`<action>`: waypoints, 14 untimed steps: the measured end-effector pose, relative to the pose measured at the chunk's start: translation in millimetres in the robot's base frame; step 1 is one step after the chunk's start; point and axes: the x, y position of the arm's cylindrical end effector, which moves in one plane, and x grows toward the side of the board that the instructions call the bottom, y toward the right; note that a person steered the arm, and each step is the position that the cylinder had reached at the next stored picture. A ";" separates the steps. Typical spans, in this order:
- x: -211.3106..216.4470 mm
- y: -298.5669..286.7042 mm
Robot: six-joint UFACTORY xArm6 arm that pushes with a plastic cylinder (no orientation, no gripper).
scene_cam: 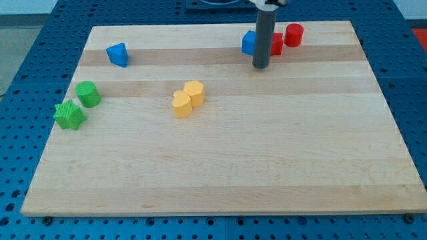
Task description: Move the blue triangle to the bottom left
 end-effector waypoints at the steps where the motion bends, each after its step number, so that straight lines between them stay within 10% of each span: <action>1: -9.9 -5.3; 4: -95.7 -201.5; 6: -68.8 -302.0; 14: -70.6 -272.4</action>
